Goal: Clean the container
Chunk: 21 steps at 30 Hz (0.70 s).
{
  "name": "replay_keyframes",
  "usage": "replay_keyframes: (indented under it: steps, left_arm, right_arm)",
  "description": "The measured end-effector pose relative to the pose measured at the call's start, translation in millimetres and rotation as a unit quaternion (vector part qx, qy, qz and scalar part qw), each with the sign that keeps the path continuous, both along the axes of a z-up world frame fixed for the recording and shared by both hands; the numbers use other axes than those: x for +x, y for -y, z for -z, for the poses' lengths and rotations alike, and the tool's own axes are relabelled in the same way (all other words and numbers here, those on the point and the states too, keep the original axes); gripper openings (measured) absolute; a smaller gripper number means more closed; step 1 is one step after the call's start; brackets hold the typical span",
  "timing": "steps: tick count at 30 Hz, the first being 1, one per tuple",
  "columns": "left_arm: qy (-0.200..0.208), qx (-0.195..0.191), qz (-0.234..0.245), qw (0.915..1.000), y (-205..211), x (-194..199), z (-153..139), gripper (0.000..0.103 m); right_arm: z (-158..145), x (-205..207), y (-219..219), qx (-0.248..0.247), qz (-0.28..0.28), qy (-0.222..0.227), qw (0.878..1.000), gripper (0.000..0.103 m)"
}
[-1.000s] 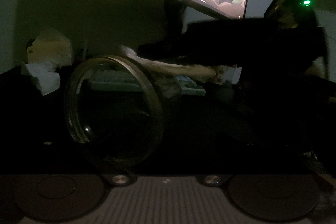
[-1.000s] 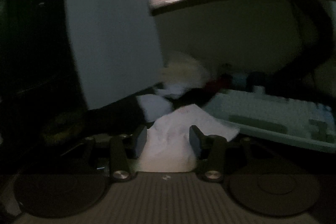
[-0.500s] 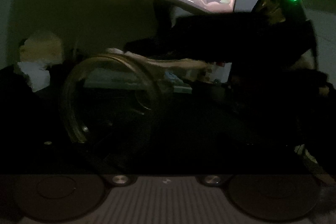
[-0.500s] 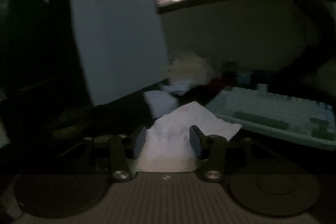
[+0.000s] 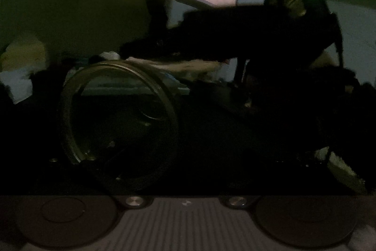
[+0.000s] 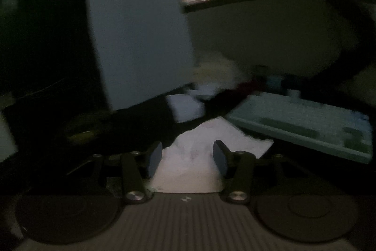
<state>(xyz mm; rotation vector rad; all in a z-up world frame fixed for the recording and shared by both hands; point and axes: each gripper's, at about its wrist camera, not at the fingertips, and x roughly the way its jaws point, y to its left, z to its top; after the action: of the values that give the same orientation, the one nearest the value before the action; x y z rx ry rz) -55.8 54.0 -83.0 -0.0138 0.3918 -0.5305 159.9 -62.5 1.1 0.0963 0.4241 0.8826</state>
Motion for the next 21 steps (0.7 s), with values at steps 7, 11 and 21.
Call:
replay_keyframes:
  steps: [7, 11, 21]
  left_arm:
    - [-0.008, 0.01, 0.023, 0.9997, 3.6, -6.8, -1.7, 0.103]
    - [-0.008, 0.014, 0.036, 0.9992, 7.7, -6.8, -1.3, 0.103]
    - [-0.004, 0.023, 0.059, 0.998, 17.0, -15.5, 0.0, 0.103]
  right_arm:
    - [-0.5, 2.5, 11.6, -0.011, 0.011, -0.004, 1.0, 0.053]
    - [-0.4, -1.1, 12.7, -0.01, 0.003, -0.004, 1.0, 0.053]
    - [1.3, -1.3, 17.4, -0.013, -0.01, -0.001, 1.0, 0.053]
